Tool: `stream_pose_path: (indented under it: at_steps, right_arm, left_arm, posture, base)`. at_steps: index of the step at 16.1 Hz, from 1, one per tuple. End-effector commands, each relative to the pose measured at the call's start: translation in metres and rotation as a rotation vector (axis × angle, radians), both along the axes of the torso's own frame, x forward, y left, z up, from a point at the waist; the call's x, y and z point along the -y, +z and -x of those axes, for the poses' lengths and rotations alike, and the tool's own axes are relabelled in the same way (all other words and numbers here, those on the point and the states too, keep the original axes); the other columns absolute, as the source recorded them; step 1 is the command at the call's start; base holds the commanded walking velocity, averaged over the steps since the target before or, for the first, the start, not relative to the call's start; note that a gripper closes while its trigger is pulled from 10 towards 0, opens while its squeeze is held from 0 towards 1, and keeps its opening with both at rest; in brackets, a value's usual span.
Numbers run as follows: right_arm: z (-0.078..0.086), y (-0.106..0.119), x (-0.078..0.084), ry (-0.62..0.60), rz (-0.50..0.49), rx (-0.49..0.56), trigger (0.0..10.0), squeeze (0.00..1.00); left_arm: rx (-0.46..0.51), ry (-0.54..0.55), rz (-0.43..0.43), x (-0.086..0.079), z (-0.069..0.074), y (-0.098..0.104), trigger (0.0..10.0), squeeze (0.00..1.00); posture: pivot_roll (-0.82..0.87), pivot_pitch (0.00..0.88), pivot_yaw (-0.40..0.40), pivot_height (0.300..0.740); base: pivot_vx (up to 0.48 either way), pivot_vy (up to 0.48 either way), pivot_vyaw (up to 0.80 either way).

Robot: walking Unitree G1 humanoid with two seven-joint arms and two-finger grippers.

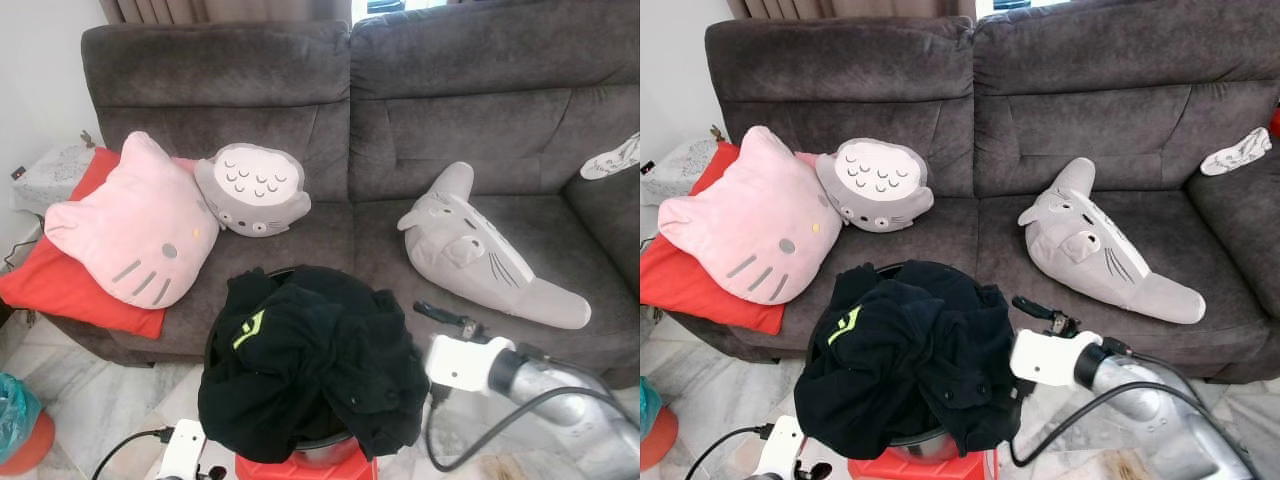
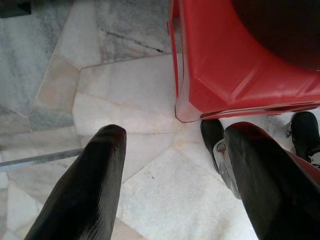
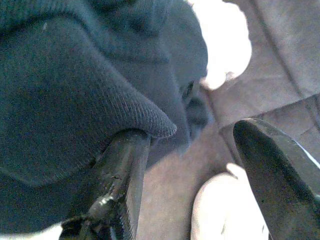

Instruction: Hang hanger

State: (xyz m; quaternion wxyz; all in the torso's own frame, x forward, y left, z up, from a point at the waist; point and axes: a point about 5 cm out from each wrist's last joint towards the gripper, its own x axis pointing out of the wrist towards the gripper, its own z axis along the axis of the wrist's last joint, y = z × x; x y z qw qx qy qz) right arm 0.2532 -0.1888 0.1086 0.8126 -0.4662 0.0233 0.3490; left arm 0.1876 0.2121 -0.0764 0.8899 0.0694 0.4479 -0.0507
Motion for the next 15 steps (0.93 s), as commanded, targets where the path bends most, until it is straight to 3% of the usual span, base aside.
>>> stream_pose_path:
  at_steps: [1,4,6,8,12,15]
  right_arm:
    - [-0.003,0.002,-0.004,0.011,-0.019,0.035,10.0,0.00]
    - [-0.005,0.007,-0.017,0.032,-0.092,0.103,10.0,0.00]
    - [-0.001,-0.002,-0.032,0.048,-0.214,-0.012,10.0,0.00]
    - [0.015,-0.022,-0.040,0.074,-0.286,-0.205,10.0,0.00]
    - [0.018,-0.028,-0.032,0.048,-0.286,-0.239,10.0,0.00]
    - [0.006,-0.023,-0.013,-0.053,-0.222,-0.158,10.0,0.00]
  left_arm:
    - [0.000,0.016,-0.009,-0.005,0.001,0.000,10.0,0.00]
    - [0.001,0.016,-0.010,-0.005,0.001,0.000,10.0,0.00]
    - [0.001,0.016,-0.008,-0.004,0.001,0.000,10.0,0.00]
    - [0.001,0.020,-0.006,-0.004,0.001,0.000,10.0,0.00]
    - [0.000,0.017,-0.004,-0.004,0.002,0.000,10.0,0.00]
    - [0.000,0.019,-0.005,-0.004,0.002,0.000,10.0,0.00]
  posture:
    - [-0.09,0.000,0.119,0.740]
    - [-0.09,0.000,0.120,0.740]
    - [-0.09,0.000,0.116,0.740]
    - [-0.09,0.000,0.116,0.740]
    - [-0.09,0.000,0.116,0.740]
    - [-0.09,0.000,0.117,0.740]
  base:
    - [0.000,0.000,0.00]
    - [0.000,0.000,0.00]
    - [0.000,0.000,0.00]
    - [0.000,0.000,0.00]
    - [0.000,0.000,0.00]
    - [0.000,0.000,0.00]
